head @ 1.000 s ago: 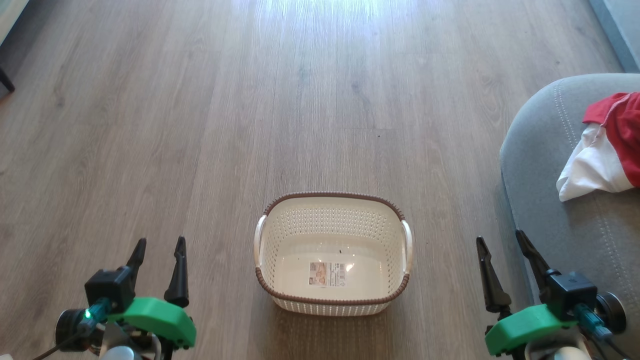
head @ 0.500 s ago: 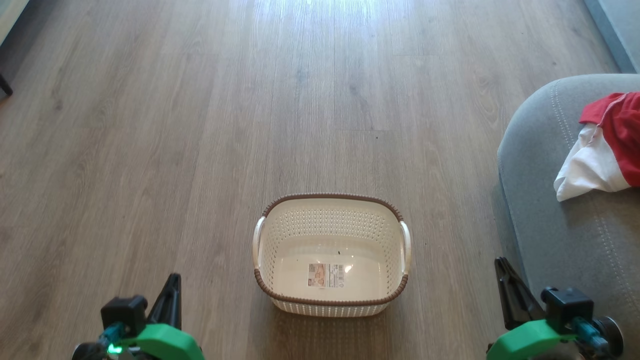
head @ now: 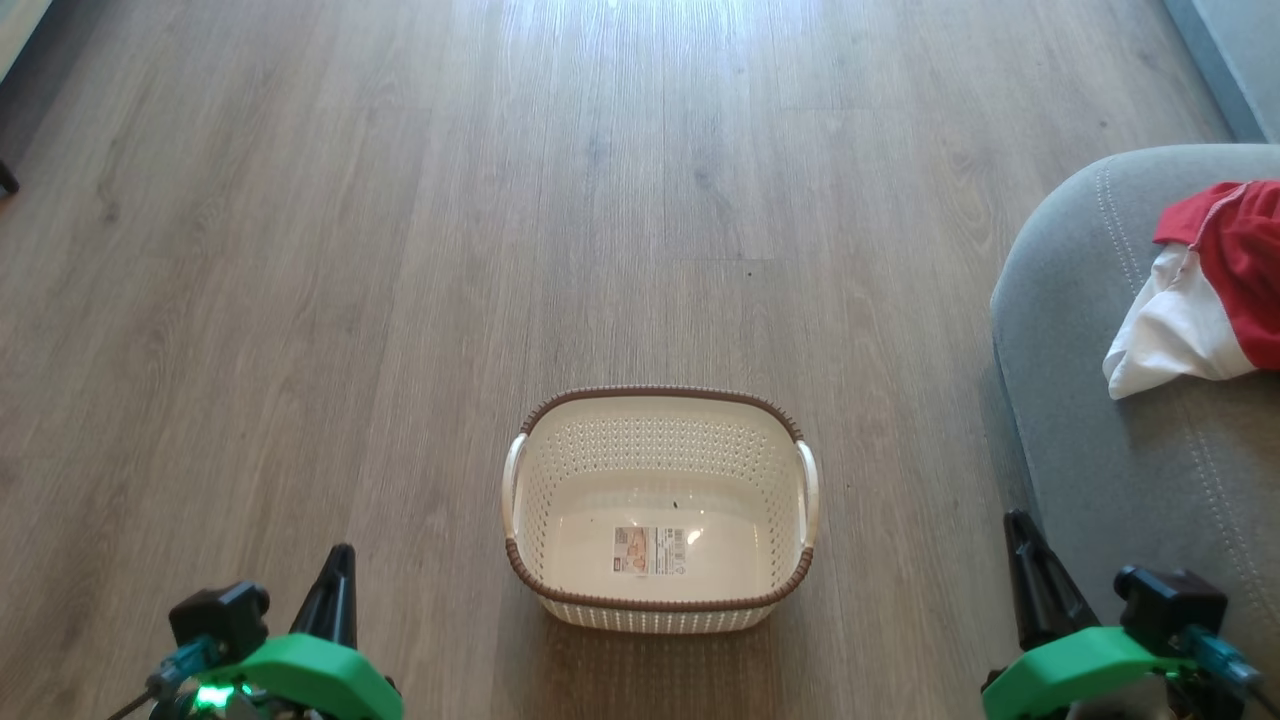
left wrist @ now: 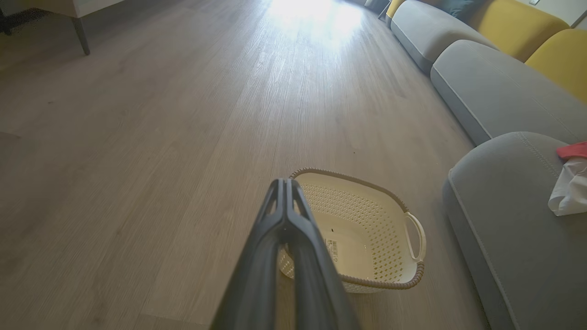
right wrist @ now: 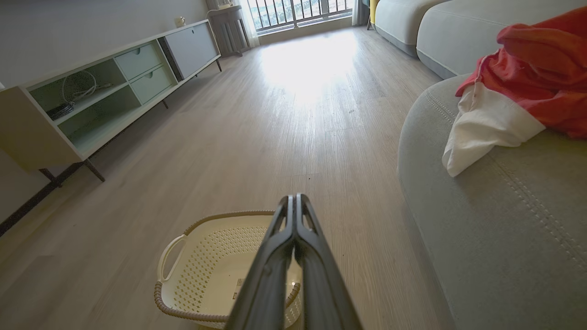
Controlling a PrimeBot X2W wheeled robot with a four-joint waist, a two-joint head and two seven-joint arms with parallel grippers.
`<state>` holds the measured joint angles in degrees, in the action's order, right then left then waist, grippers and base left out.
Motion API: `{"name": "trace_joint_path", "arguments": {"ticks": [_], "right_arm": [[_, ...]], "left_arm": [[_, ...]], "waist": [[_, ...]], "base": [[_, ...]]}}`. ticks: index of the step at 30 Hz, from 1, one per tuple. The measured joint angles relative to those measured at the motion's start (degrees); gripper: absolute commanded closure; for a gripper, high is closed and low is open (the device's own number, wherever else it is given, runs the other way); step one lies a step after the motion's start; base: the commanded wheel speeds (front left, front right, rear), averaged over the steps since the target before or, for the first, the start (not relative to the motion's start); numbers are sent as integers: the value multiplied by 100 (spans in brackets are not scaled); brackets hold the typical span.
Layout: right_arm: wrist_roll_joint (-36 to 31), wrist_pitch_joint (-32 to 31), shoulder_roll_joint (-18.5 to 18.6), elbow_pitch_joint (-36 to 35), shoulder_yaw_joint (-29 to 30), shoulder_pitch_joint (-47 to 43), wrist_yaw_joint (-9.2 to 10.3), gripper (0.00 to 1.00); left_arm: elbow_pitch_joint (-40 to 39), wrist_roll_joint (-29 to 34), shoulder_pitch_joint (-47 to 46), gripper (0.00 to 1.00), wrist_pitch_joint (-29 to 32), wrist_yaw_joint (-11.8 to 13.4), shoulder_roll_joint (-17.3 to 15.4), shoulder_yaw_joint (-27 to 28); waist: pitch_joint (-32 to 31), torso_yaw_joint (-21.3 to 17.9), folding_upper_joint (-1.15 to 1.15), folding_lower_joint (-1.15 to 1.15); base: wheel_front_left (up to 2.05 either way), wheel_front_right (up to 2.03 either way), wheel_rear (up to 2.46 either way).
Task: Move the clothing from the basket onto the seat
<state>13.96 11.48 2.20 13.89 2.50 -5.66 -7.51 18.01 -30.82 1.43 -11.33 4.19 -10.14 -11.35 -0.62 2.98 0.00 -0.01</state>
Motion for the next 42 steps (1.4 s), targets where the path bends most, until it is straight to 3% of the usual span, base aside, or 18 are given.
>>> {"name": "trace_joint_path", "arguments": {"ticks": [42], "right_arm": [[2994, -679, 0, 60, 202, 298, 1, 100]], "left_arm": [[-57, -2340, -145, 100, 675, -414, 283, 598]], "waist": [[31, -115, 0, 1]], "base": [[0, 0, 0]]}}
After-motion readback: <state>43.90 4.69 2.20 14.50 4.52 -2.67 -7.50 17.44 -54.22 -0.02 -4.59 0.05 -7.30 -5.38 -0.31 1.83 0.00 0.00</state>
